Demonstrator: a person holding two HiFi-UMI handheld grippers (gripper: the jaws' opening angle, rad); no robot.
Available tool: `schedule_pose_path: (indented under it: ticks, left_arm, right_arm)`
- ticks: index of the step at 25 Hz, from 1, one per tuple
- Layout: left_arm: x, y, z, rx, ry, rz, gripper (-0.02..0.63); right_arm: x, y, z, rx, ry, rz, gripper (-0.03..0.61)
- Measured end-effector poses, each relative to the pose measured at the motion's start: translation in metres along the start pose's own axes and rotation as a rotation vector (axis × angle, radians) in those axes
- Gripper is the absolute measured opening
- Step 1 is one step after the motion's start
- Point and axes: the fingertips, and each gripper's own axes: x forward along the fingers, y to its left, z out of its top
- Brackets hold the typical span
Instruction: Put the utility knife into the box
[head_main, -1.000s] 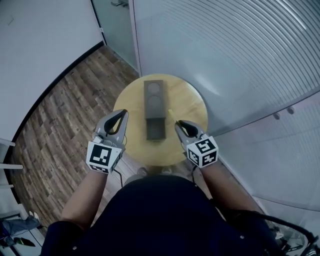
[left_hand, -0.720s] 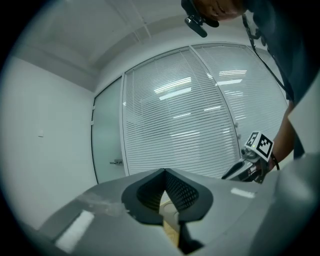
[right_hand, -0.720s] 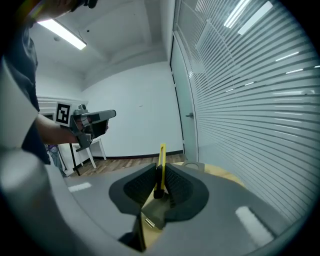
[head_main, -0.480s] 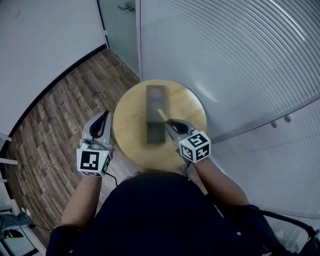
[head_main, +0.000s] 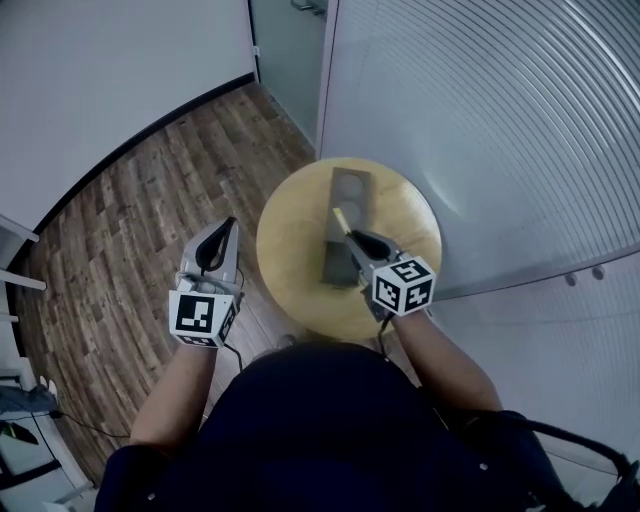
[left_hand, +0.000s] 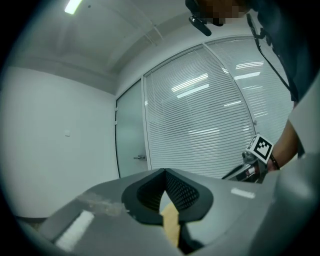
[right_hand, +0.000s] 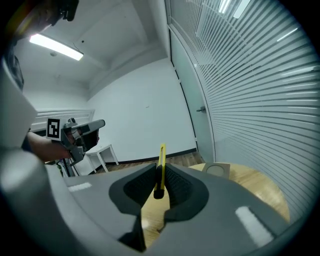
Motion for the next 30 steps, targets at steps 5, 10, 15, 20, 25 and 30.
schedule_pose_path:
  ticks: [5,10,15,20,25,30]
  left_arm:
    - [0.004,-0.007,-0.018,-0.018,0.039,-0.032,0.003]
    - [0.022,-0.016,-0.023,-0.019,0.046,-0.082,0.003]
    - [0.034,-0.026,-0.036,-0.037,0.066,-0.12,0.003]
    - [0.042,-0.033,-0.06,-0.07,0.113,-0.157,0.003]
    - [0.05,-0.035,-0.071,-0.088,0.152,-0.192,0.003]
    - [0.058,-0.045,-0.091,-0.097,0.177,-0.218,0.003]
  right_arm:
    - [0.01,0.003,-0.005,0.002,0.007,0.0,0.063]
    - [0.005,-0.01,-0.022,0.037,0.026,-0.03,0.061]
    - [0.005,-0.016,-0.042,0.072,0.052,-0.053,0.061]
    - [0.008,-0.019,-0.054,0.094,0.082,-0.062,0.061]
    - [0.013,-0.017,-0.067,0.129,0.113,-0.075,0.061]
    - [0.019,-0.021,-0.091,0.152,0.134,-0.078,0.061]
